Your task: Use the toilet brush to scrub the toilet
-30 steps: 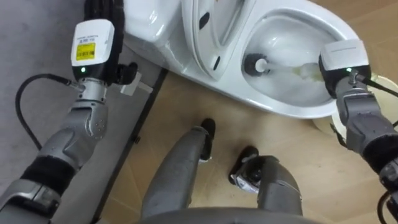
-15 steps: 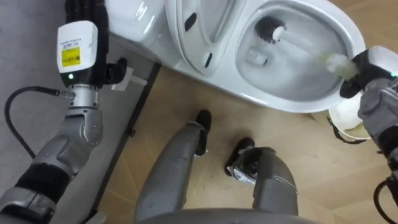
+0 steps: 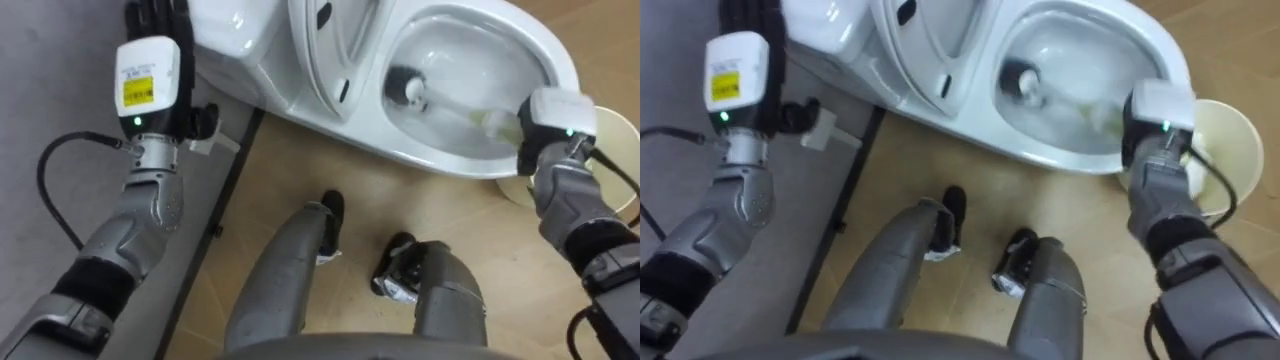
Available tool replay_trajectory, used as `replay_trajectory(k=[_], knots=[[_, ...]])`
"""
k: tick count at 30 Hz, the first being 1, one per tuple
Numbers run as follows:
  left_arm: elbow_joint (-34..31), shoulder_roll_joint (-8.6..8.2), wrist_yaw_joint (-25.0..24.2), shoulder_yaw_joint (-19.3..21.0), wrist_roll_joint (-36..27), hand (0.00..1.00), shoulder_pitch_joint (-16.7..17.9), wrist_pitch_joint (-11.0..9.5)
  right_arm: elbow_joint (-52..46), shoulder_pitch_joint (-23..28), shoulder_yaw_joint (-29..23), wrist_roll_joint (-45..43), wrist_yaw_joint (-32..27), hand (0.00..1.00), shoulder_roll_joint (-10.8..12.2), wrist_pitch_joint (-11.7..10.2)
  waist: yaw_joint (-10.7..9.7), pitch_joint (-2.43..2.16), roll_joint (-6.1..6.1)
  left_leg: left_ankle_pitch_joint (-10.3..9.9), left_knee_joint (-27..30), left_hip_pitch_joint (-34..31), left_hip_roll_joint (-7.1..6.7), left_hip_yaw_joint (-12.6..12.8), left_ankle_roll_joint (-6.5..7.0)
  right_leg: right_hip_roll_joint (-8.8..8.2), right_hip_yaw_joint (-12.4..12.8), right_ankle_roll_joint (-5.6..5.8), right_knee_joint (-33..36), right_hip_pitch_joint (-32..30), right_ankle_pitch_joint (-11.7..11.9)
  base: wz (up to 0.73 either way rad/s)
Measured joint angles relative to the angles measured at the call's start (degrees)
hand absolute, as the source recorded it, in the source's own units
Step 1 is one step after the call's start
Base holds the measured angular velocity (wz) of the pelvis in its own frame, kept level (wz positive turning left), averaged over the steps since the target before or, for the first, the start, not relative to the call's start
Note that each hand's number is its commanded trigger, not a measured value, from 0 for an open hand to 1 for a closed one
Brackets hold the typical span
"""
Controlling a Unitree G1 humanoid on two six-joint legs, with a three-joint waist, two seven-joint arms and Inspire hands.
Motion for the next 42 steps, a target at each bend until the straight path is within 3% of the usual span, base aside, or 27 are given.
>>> replay_trajectory(k=[3,5,7,10,15,17,18,19,20,22,24,28,31,35,38,41,42], knots=[[-0.30,-0.11,0.49,0.22,-0.92,0.00,0.85,-0.06,-8.00,3.18,0.60,-0.12,2.09,1.00,0.56,3.66,0.08,-0.13,0.31,0.35,-0.65,0.33,0.88,0.08,-0.08,1.49,-0.01,-0.35,-2.17,0.65,1.11,-0.15],[-0.57,-0.02,0.79,0.56,-1.13,0.00,0.86,-0.19,-10.32,3.44,0.73,-0.30,4.00,1.00,0.68,4.91,0.14,-0.14,0.37,0.47,-0.81,0.32,1.62,0.08,-0.48,2.34,-0.46,-0.68,-3.35,1.13,1.42,-0.04],[-0.66,-0.01,1.12,0.64,-1.09,0.00,0.96,-1.00,-13.35,4.05,0.73,-2.83,6.56,1.00,0.68,6.54,0.48,-0.10,0.46,0.33,-0.88,0.51,2.52,0.08,-0.99,3.37,-0.48,-1.64,-4.40,1.72,1.91,-0.05],[-0.69,0.00,1.81,0.76,-1.07,0.00,1.13,-2.02,-16.06,4.27,0.78,-6.88,9.58,1.00,0.70,8.12,0.85,-0.11,0.44,0.15,-1.51,0.70,3.34,0.22,-1.69,4.38,-0.31,-2.46,-5.78,2.05,2.37,-0.12],[0.03,0.03,2.36,0.73,-1.11,0.00,1.28,-3.88,-13.76,2.56,1.38,-9.54,10.59,1.00,-0.02,8.19,0.87,-0.02,-0.06,-0.05,-2.14,1.84,3.35,0.45,-2.26,4.48,-0.11,-2.81,-6.12,2.73,2.12,0.01],[1.14,0.06,2.92,0.73,-1.48,0.00,0.69,-4.52,-9.78,0.26,2.12,-6.49,9.61,1.00,-1.34,5.61,0.94,0.07,-0.38,-0.01,-2.07,1.93,3.28,0.53,-2.30,4.38,0.00,-2.84,-5.95,2.73,1.97,0.00],[1.09,0.58,3.03,0.73,-2.36,0.00,0.37,-4.80,-5.98,-1.65,2.71,-2.75,8.45,1.00,-2.63,3.13,0.94,0.30,-1.34,0.01,-1.95,1.97,3.03,0.98,-2.30,3.81,0.23,-2.86,-4.97,2.39,1.38,0.00],[0.99,1.80,3.05,0.69,-2.68,0.00,-0.28,-5.03,-2.03,-3.69,3.65,2.74,7.33,1.00,-3.13,0.73,0.99,0.50,-3.18,0.02,-1.91,1.94,2.62,1.42,-2.31,3.09,0.71,-2.93,-3.59,1.55,0.53,0.04],[0.99,2.54,3.04,0.68,-2.90,0.00,-0.66,-5.16,-0.54,-4.49,3.97,5.70,6.97,1.00,-3.28,-0.37,0.99,0.69,-3.99,0.05,-1.89,1.95,2.46,1.42,-2.35,2.95,1.02,-2.88,-3.10,1.29,0.32,0.07],[1.07,4.03,3.12,0.72,-3.03,0.00,-2.09,-5.15,4.49,-7.19,2.65,17.62,6.14,1.00,-3.44,-4.74,0.60,1.18,-6.40,0.09,-1.54,1.67,2.11,1.46,-2.38,2.16,0.81,-3.00,-1.62,0.74,-0.46,0.13],[1.08,4.03,3.09,0.72,-2.99,0.00,-2.53,-5.07,7.97,-9.62,-0.82,26.44,5.00,1.00,-3.42,-6.95,0.07,1.49,-7.21,0.18,-1.38,1.68,1.97,1.46,-2.22,1.56,0.90,-2.77,-0.80,0.55,-0.76,0.13],[1.06,3.96,2.43,0.82,-2.71,0.00,-2.35,-4.69,12.81,-11.80,-5.05,33.24,4.82,1.00,-4.71,-7.92,-1.00,1.43,-8.93,0.57,-1.39,2.29,0.94,1.79,-1.58,0.00,1.35,-2.14,0.70,0.48,-1.24,0.06],[1.09,3.63,1.91,1.05,-2.74,0.00,-1.74,-3.87,14.61,-11.49,-5.16,34.47,4.96,1.00,-4.74,-8.84,-2.25,1.44,-8.97,0.74,-1.40,2.76,0.41,1.52,-1.24,-0.13,1.77,-1.55,0.92,0.84,-1.21,0.02],[1.35,3.03,1.01,1.38,-2.82,0.00,-0.98,-3.04,14.72,-10.63,-5.60,34.99,5.04,1.00,-4.75,-9.66,-2.25,1.41,-8.91,0.77,-2.50,4.08,0.15,1.94,-1.00,-0.69,1.90,-1.46,1.07,1.55,-1.01,-0.06],[3.48,0.91,0.01,2.50,-2.83,0.00,0.53,-3.10,14.74,-8.13,-6.31,36.47,5.73,1.00,-4.73,-9.73,-2.15,1.38,-8.88,0.65,-3.61,7.71,-0.59,2.03,-0.82,-1.27,2.01,-1.06,0.76,4.90,-1.25,0.08],[4.03,-0.65,-1.29,4.27,-3.18,0.00,3.84,-3.12,13.82,-3.96,-8.46,36.59,6.57,1.00,-4.41,-9.81,-2.03,1.05,-8.91,0.54,-5.27,11.72,-0.65,2.12,-0.76,-0.95,1.89,-0.65,-1.25,9.07,-1.45,0.03],[4.15,-1.13,-1.94,5.03,-3.07,0.00,5.37,-3.10,12.88,-1.60,-9.96,36.58,6.58,1.00,-3.89,-9.75,-1.93,0.56,-9.04,0.56,-5.83,13.16,-0.66,2.11,-0.78,-0.76,1.82,-0.48,-2.24,10.46,-1.35,0.00]])
